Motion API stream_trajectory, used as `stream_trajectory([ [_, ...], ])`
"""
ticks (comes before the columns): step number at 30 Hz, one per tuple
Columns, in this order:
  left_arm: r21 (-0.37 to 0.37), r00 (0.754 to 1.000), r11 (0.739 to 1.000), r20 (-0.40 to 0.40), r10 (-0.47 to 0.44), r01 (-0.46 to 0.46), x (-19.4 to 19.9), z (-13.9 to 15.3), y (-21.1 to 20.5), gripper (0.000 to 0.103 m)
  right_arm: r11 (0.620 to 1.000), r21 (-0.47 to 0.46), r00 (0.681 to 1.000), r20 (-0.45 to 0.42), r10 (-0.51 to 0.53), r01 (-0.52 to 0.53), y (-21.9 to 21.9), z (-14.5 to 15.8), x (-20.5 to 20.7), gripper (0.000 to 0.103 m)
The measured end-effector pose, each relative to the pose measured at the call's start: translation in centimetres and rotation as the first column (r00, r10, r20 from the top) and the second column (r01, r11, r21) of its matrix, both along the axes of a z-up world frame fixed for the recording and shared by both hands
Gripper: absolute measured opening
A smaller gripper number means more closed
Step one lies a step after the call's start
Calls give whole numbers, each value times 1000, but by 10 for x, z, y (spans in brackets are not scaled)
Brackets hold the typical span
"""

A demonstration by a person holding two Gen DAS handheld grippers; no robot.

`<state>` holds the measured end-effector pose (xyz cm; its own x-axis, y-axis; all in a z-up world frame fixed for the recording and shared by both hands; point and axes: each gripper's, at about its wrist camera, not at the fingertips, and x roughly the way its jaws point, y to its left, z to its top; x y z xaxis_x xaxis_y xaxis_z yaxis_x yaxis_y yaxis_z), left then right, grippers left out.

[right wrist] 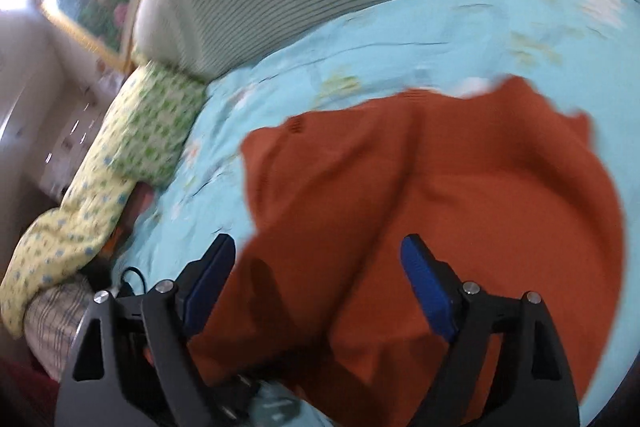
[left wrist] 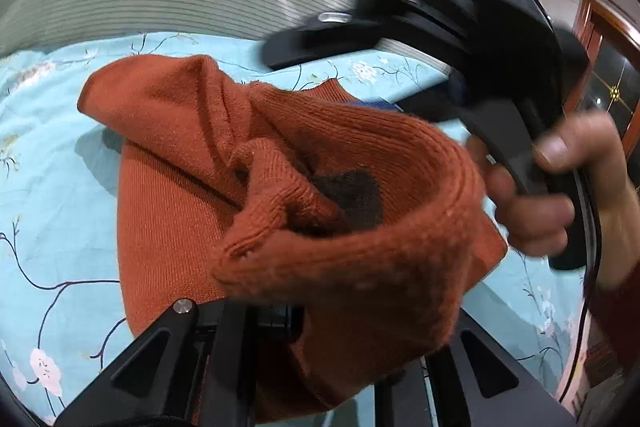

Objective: Fold small clothes

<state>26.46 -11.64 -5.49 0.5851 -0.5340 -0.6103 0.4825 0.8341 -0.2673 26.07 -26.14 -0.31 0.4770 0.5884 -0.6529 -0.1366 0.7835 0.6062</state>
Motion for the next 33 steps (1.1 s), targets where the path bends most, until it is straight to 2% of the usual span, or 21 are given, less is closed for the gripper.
stream_trajectory([
  [2, 15, 1000, 1000, 10, 0, 0, 3, 0, -1, 13, 993, -102, 998, -6, 56, -56, 22, 7, 17, 86],
  [4, 35, 1000, 999, 19, -1, 0, 4, -1, -5, 13, 985, -137, 994, -46, 100, -105, 35, 6, 33, 90],
  [8, 79, 999, 997, 39, -5, 2, 2, -1, -14, 14, 957, -238, 984, -113, 141, -164, 58, -7, 62, 89],
  [10, 71, 999, 997, 32, -3, 1, 5, 0, -13, 14, 961, -233, 985, -123, 123, -149, 54, -15, 69, 49],
  [11, 63, 1000, 998, 24, -3, 1, 6, 1, -13, 14, 972, -199, 986, -130, 100, -125, 45, -18, 70, 23],
  [12, 55, 1000, 998, 19, -2, 1, 8, 4, -12, 14, 979, -176, 990, -116, 81, -100, 36, -16, 68, 20],
  [17, 2, 999, 1000, 38, -24, 24, 8, 25, -18, 14, 1000, -13, 1000, 3, -28, 28, -22, 5, 35, 16],
  [20, -55, 996, 995, 22, -85, 86, 13, 33, -41, 15, 996, 19, 994, 65, -86, 85, -61, 15, 10, 16],
  [24, -24, 988, 987, -4, -156, 156, 16, 20, -84, 15, 981, 32, 980, 31, -194, 193, -109, -9, -20, 16],
  [26, 1, 984, 984, -32, -177, 177, 19, 7, -100, 15, 972, 18, 973, -14, -232, 233, -126, -28, -30, 16],
  [28, 8, 982, 984, -53, -179, 179, 31, 1, -108, 15, 966, 40, 966, -42, -254, 256, -139, -42, -37, 16],
  [30, -4, 983, 985, -59, -174, 174, 33, 1, -107, 16, 965, 78, 968, -32, -251, 252, -145, -43, -40, 16],
  [33, -16, 983, 986, -70, -168, 167, 34, 2, -103, 18, 968, 52, 970, -10, -244, 244, -143, -44, -39, 16],
])
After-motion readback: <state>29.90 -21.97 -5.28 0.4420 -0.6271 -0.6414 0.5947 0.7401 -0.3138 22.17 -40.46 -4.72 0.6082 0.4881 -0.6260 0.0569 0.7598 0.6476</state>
